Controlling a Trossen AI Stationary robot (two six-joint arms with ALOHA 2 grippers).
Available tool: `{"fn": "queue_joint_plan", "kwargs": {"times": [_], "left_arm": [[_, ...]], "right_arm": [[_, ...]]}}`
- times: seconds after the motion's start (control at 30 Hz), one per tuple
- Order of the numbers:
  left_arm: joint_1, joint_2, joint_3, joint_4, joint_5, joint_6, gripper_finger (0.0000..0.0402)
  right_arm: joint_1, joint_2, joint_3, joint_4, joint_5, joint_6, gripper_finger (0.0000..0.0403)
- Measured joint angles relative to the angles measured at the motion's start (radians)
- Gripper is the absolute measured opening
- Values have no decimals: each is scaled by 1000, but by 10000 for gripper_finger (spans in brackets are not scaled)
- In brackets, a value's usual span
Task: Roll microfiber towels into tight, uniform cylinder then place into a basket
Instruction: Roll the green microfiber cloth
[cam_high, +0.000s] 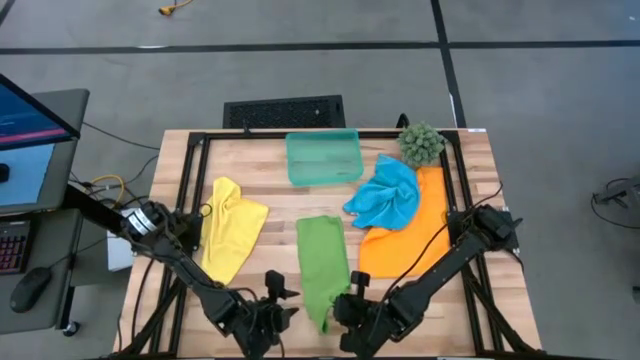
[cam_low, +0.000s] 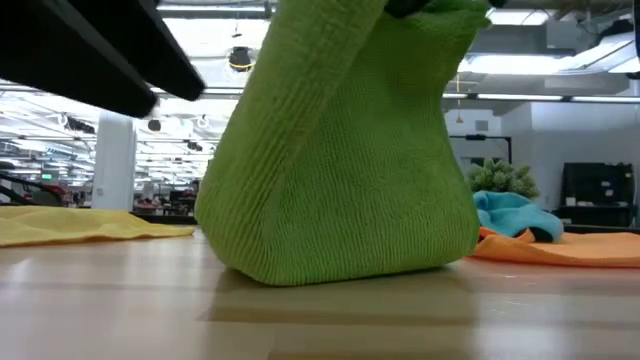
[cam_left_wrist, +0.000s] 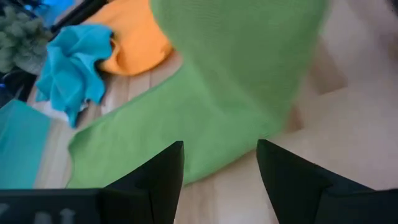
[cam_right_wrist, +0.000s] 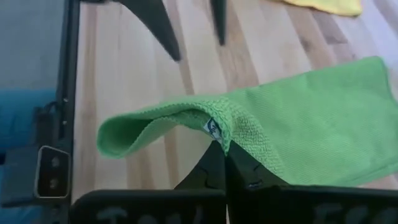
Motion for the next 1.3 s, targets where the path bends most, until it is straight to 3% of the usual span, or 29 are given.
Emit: {"fn": "queue_joint_plan", "kwargs": {"times": [0.33,0.47,0.93,1.3], "left_arm": [[132,0,-123,156,22,0,196],[175,0,-159,180,115,-17,196],[195,0,-343,522,156,-63,196],[184,0,-373,538,191,-124,196]], "right_arm": [[42,0,0,-2,-6,42,7],[32,0,0,-17,29,38,7],[20,0,0,-43,46,34,7],[-58,0,0,-74,63,34,7]]}}
